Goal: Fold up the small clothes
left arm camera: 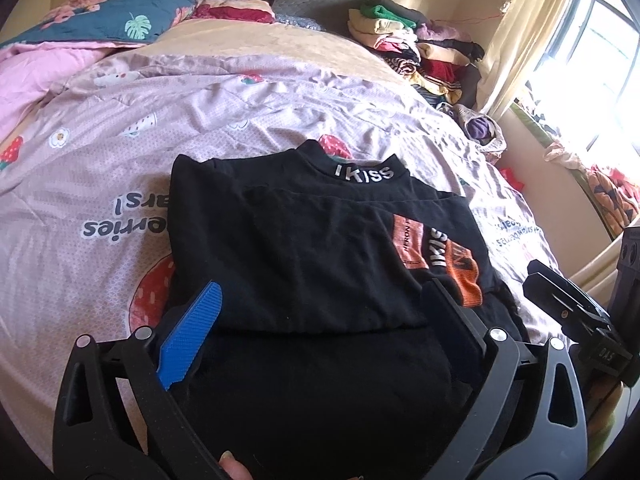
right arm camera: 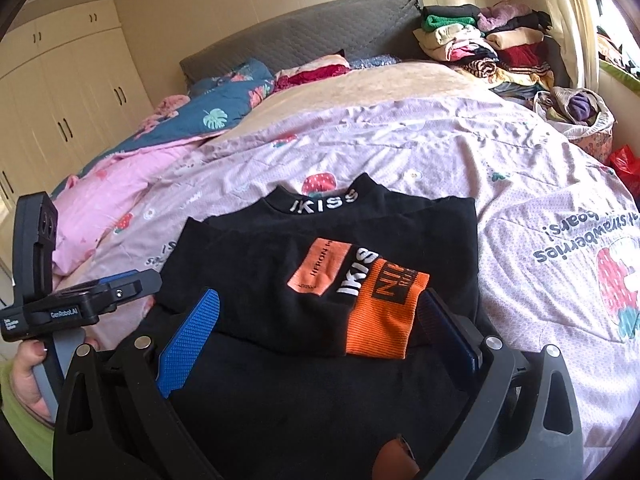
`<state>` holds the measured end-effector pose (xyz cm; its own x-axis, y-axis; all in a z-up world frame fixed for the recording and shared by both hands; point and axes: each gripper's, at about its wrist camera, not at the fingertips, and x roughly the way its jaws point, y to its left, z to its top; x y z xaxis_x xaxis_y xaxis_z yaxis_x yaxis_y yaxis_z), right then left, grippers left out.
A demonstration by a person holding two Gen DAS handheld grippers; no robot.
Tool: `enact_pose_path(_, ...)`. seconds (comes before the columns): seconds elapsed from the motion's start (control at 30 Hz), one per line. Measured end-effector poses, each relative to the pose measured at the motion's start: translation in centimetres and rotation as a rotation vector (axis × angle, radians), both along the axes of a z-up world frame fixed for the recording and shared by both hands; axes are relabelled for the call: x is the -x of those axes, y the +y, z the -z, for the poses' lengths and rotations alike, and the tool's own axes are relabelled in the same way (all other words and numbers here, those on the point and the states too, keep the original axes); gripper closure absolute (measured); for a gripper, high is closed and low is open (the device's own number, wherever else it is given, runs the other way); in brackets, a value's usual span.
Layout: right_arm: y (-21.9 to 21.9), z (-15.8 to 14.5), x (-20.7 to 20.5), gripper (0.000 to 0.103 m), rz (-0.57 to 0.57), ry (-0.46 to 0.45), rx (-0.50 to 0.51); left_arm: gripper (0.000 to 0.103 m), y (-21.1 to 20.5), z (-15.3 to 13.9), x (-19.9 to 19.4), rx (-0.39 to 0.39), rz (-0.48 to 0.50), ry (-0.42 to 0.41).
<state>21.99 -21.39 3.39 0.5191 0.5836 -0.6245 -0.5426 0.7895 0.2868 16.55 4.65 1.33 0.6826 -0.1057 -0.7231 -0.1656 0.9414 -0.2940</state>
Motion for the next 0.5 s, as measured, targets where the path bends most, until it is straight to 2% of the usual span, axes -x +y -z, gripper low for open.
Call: enact_pose_path(0.5, -2.8, -3.1, 2.2, 0.004, 0.040, -0.032, -0.085, 0.010, -0.7, -2.1, 1.7, 0.020, 0.035, -0.050)
